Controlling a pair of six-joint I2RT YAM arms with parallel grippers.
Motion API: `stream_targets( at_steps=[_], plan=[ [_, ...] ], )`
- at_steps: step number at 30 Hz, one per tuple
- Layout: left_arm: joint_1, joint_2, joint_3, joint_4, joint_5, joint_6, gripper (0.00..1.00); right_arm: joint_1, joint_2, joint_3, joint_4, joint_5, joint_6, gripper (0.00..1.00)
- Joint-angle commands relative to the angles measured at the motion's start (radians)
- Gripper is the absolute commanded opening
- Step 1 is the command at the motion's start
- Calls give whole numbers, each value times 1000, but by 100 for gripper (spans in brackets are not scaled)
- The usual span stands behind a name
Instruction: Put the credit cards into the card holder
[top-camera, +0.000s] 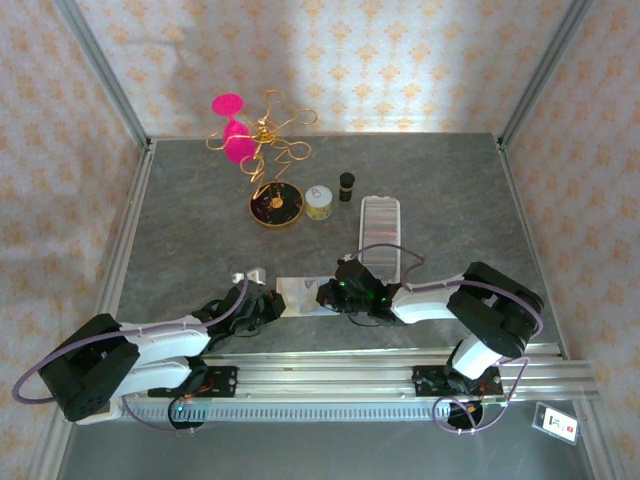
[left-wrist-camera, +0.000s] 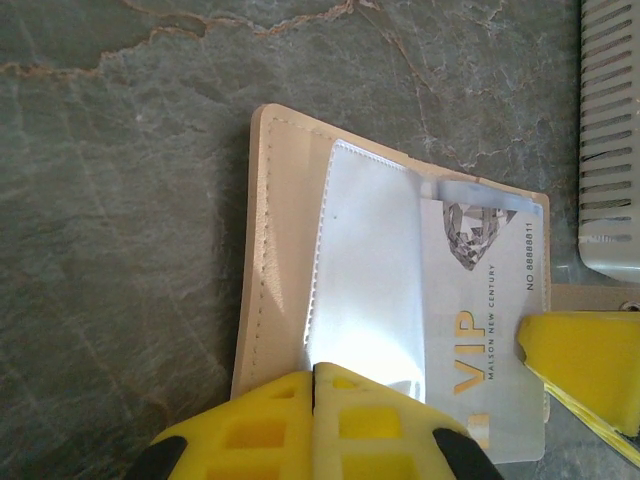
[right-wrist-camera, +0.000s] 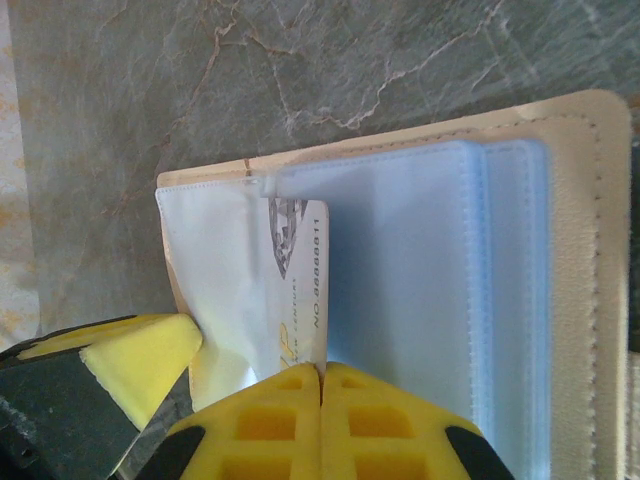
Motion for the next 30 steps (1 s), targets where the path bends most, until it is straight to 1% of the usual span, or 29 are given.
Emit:
stream_targets(
  at_steps=[1,6,12,21,28,30],
  plan=[
    [-9,-11,-18,-46,-17,13,0,6,11,18,-14,20,12,0],
    [-10,-20,-21,-53,-19,10,0,5,-14,3,29,41,33,0],
    [-11,-31,-18,-68,-22,15,0,5,-34,-28,128,34,75,0],
    [-11,-34,-7,-96,-35,21,0,3,-8,-30,119,28,65,0],
    [-11,-84,25,-147,-47,39,20,3,12,-31,106,15,48,0],
    [-11,-96,31,-156,-51,43,27,4,17,-32,104,14,46,0]
  ],
)
